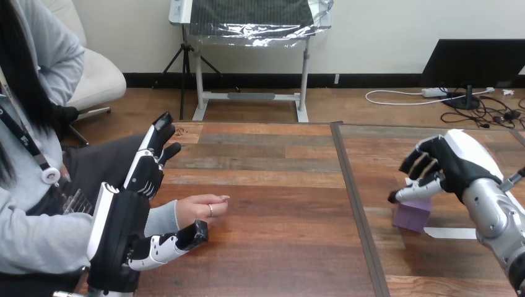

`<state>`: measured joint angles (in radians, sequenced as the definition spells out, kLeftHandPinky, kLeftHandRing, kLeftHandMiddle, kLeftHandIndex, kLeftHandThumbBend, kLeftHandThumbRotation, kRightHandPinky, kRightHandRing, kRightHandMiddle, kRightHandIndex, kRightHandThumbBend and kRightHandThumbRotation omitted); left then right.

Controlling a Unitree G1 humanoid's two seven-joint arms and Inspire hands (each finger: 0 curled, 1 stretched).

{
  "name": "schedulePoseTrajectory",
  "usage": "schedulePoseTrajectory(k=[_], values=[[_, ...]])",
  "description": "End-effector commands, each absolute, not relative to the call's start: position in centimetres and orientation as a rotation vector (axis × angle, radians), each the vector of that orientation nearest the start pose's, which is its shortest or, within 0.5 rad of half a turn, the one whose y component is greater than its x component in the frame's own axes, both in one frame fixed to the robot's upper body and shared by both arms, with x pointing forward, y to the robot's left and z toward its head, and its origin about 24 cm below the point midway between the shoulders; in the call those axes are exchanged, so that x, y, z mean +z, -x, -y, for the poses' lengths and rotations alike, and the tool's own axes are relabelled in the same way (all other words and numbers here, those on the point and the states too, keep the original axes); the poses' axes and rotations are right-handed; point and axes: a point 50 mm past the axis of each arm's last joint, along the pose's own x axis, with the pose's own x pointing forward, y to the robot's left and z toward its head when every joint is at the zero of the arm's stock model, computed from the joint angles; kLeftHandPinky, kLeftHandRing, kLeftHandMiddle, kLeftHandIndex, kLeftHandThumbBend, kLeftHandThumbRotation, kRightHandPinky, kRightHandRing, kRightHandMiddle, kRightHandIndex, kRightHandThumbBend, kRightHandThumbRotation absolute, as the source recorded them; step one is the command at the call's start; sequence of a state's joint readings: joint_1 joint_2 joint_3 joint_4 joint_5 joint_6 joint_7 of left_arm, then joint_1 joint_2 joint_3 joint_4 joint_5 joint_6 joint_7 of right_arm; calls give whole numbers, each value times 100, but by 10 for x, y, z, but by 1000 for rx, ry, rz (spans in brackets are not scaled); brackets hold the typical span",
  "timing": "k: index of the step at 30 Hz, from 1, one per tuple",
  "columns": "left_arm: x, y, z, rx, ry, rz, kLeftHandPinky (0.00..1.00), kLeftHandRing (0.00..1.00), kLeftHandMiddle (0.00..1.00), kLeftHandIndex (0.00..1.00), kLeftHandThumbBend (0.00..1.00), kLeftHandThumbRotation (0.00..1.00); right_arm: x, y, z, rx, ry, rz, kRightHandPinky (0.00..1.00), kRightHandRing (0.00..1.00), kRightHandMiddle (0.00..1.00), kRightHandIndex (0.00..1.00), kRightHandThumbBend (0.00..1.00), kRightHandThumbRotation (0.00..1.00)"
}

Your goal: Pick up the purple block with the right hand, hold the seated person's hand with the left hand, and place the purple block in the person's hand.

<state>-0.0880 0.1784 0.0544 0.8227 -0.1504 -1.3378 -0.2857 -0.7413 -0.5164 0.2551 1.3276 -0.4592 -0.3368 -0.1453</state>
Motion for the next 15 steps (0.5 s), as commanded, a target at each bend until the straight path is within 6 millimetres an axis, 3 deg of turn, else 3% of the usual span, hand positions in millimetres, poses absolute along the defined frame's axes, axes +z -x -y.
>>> schedulePoseTrajectory(k=[1, 15], values=[[29, -226, -192, -155, -181, 676, 90, 96, 98, 95, 100, 64, 77, -369, 257, -10, 1016, -89, 45, 49, 52, 51, 86, 0], [28, -225, -191, -150, -179, 675, 89, 96, 98, 95, 100, 65, 82, -369, 256, 10, 1007, -39, 45, 49, 52, 51, 86, 0]])
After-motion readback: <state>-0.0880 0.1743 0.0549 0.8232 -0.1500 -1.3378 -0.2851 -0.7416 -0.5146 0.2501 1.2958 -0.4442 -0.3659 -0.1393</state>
